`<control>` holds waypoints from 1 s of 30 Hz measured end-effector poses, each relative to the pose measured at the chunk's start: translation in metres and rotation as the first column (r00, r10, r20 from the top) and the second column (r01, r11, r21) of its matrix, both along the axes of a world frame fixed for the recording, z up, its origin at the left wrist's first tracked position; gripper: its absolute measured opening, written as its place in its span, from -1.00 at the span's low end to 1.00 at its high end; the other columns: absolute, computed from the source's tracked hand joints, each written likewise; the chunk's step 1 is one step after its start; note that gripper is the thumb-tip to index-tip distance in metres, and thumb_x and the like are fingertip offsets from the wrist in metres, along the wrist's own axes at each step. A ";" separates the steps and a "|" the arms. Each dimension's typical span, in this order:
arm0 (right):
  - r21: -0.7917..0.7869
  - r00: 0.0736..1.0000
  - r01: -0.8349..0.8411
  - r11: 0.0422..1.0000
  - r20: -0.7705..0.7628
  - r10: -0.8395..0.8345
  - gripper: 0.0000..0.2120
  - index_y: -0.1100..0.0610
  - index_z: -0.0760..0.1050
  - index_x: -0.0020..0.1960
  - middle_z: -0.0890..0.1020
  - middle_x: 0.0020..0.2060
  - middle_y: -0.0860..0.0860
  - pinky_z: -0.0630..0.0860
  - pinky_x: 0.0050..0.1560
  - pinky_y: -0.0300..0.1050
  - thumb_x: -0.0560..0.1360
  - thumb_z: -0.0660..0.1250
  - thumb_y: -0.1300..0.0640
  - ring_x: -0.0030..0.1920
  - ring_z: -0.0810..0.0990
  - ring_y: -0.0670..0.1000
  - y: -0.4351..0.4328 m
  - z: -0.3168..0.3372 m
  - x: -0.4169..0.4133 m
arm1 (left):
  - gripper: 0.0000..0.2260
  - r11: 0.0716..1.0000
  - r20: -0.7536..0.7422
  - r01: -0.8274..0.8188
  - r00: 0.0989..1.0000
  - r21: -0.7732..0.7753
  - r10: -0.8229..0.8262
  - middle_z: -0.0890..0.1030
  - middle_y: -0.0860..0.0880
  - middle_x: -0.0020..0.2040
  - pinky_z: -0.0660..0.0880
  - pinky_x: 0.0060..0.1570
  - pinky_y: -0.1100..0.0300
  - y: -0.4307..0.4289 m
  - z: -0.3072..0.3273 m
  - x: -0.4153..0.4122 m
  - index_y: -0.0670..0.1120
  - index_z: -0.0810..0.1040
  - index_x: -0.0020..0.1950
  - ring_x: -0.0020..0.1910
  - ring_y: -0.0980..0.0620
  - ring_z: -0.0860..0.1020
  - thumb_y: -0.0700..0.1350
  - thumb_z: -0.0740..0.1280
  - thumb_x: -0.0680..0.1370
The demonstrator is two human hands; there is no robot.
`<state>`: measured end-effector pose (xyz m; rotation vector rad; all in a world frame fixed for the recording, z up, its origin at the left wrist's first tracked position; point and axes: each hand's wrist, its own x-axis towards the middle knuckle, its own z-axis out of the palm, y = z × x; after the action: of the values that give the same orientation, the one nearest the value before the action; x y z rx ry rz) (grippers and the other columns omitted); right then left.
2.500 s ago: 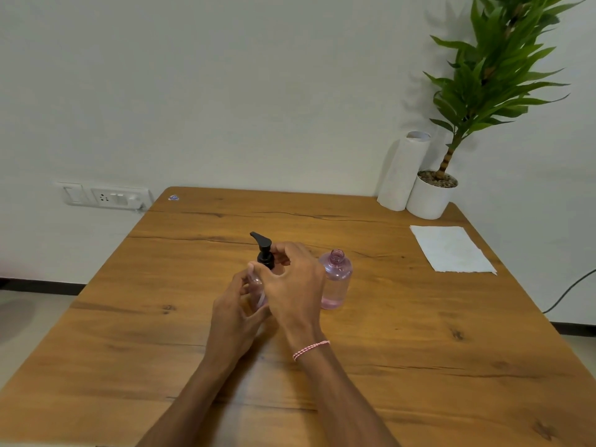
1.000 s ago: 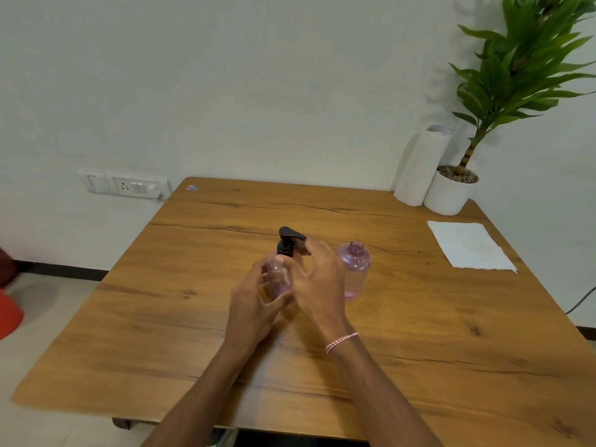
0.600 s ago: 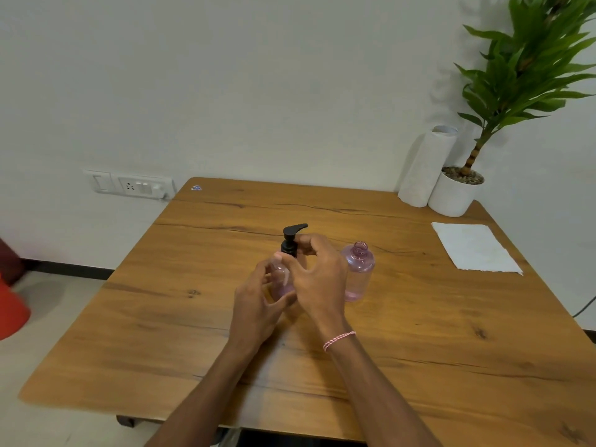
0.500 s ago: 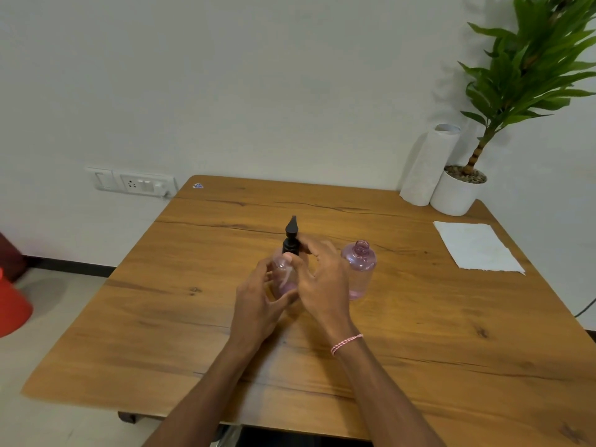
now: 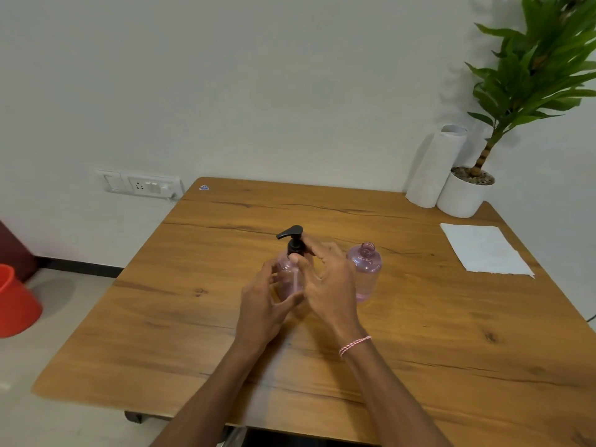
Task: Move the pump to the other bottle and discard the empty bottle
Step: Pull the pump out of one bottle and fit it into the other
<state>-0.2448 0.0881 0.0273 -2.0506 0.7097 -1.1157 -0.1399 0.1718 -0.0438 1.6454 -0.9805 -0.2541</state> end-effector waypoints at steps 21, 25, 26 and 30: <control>0.021 0.992 0.099 0.995 0.073 -0.100 -0.58 0.00 0.58 0.08 0.62 -0.04 -0.13 0.43 -0.02 -0.46 0.34 0.69 -0.06 -0.04 0.58 -0.21 0.003 0.009 0.014 | -0.40 1.000 0.007 -0.026 1.000 -0.003 0.026 0.70 0.14 0.14 0.65 0.08 0.11 -0.001 0.000 -0.001 0.05 0.50 0.33 0.12 0.23 0.67 0.24 0.51 0.36; 0.001 0.988 0.118 0.993 0.099 -0.117 -0.78 0.08 0.65 0.06 0.66 -0.08 -0.17 0.54 0.02 -0.24 0.47 0.61 0.10 -0.05 0.61 -0.14 0.004 0.001 0.012 | -0.36 1.000 0.005 -0.007 1.000 -0.015 0.007 0.70 0.15 0.14 0.65 0.11 0.14 -0.001 0.001 -0.001 0.02 0.51 0.39 0.11 0.20 0.67 0.21 0.52 0.38; -0.007 0.992 0.092 0.996 0.088 -0.091 -0.78 0.08 0.69 0.14 0.65 -0.06 -0.22 0.55 0.08 -0.19 0.51 0.57 0.14 0.00 0.61 -0.13 0.004 -0.001 0.009 | -0.36 1.000 0.005 0.001 1.000 -0.019 -0.001 0.69 0.15 0.16 0.65 0.12 0.15 -0.001 0.001 -0.001 0.03 0.50 0.41 0.12 0.20 0.66 0.19 0.54 0.39; -0.013 0.999 0.007 1.000 0.041 -0.006 -0.59 0.08 0.62 0.39 0.52 0.03 -0.41 0.50 0.20 -0.26 0.56 0.52 0.04 0.12 0.58 -0.11 0.005 0.001 0.001 | -0.29 0.999 -0.017 0.011 1.000 -0.033 -0.012 0.69 0.11 0.15 0.66 0.10 0.16 0.000 0.003 -0.002 0.05 0.48 0.41 0.12 0.18 0.67 0.35 0.48 0.36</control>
<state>-0.2434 0.0935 0.0280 -2.0322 0.6910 -1.1657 -0.1420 0.1717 -0.0408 1.6054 -0.9763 -0.2579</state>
